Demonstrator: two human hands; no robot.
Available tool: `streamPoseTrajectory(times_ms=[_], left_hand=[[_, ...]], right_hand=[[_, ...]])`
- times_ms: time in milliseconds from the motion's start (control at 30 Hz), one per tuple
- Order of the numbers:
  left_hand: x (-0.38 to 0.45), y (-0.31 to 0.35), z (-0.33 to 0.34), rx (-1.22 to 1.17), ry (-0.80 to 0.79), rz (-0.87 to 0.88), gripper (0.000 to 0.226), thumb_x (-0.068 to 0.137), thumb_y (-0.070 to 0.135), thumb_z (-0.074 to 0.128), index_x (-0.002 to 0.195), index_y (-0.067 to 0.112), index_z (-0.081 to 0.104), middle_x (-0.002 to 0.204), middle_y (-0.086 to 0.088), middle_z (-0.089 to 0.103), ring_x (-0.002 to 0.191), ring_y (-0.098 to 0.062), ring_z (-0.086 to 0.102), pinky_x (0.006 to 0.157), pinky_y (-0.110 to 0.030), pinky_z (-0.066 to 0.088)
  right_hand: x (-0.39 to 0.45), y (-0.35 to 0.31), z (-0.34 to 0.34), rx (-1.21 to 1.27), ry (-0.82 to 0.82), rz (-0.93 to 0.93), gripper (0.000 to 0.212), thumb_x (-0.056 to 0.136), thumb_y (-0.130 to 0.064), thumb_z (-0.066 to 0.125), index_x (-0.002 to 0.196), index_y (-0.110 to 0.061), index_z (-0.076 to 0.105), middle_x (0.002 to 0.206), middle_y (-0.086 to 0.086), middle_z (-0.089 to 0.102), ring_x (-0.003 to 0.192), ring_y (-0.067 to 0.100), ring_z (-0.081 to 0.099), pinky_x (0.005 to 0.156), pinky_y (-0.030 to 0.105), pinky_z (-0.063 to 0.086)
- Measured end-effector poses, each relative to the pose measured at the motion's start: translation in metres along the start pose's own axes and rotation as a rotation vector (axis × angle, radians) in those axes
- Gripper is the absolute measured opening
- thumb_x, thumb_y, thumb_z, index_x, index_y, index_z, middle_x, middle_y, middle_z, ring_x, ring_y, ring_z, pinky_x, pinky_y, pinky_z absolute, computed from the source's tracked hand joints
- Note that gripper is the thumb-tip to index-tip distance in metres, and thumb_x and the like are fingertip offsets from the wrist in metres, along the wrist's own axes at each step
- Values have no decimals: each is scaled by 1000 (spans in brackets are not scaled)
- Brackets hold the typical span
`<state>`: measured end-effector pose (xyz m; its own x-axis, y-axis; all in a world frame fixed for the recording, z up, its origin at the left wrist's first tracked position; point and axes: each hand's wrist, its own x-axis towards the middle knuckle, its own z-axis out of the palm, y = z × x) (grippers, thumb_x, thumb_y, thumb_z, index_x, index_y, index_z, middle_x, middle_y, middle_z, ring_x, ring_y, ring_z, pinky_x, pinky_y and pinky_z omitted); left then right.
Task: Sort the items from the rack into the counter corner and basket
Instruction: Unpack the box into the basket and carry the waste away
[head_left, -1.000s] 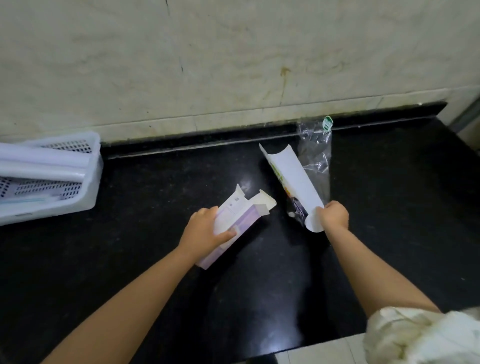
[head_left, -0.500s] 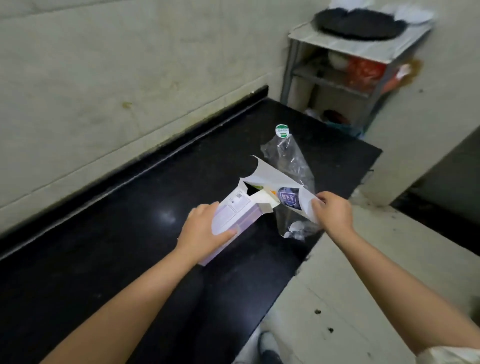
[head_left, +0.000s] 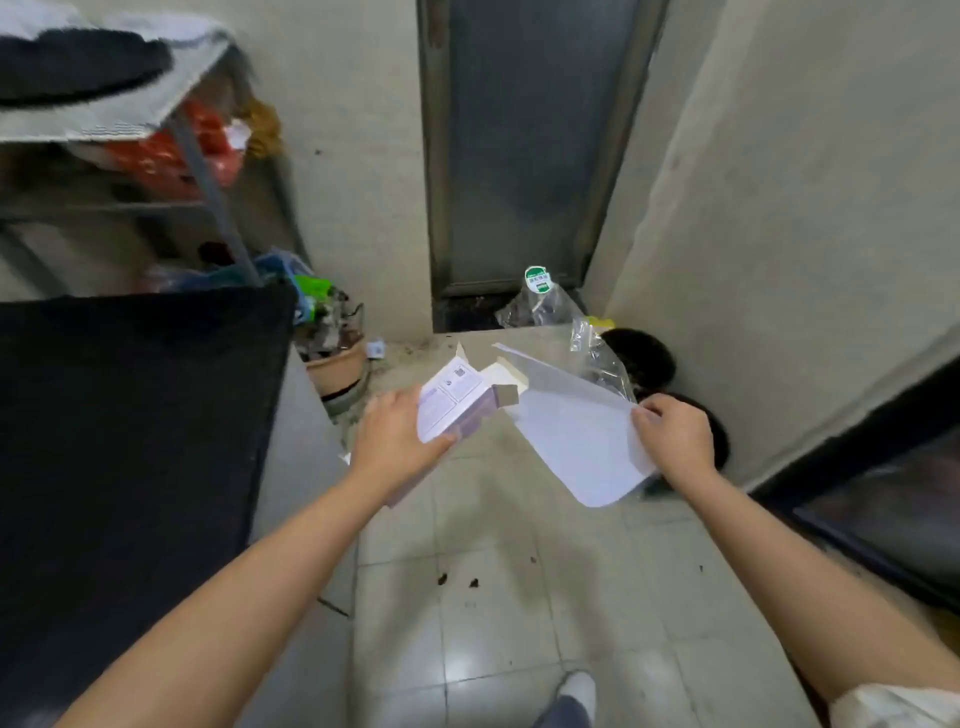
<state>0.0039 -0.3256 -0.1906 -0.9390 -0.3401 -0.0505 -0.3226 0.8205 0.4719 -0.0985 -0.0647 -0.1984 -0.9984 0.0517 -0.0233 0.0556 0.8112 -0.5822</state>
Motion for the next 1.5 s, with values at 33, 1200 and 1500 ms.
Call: streamPoseTrajectory(times_ms=[33,1200,1500], left_hand=[[14,22,16,3,-26,16,52,80,41,63,119,8,53,116,-18,60,110,-34,51,90,-38,40],[465,327,526,44,-843,-224,62,81,48,62,115,-3,54,118,-21,61,107,-34,58,89,-41,48],[477,306,682,-31,-860,-346,67,80,49,63,122,0,47,123,-20,58,110,-35,57,85,-37,48]], right_hand=[[14,22,-10,11,1,43,20,83,-12,51,88,-4,68,98,23,69,92,38,60,78,37,47],[506,400,88,-288,-682,714,31,93,-12,40,117,2,53,126,22,56,117,35,52,97,37,42],[529,505,187,-397,-718,759,29,91,-3,39,116,7,52,127,26,54,116,36,52,97,37,43]])
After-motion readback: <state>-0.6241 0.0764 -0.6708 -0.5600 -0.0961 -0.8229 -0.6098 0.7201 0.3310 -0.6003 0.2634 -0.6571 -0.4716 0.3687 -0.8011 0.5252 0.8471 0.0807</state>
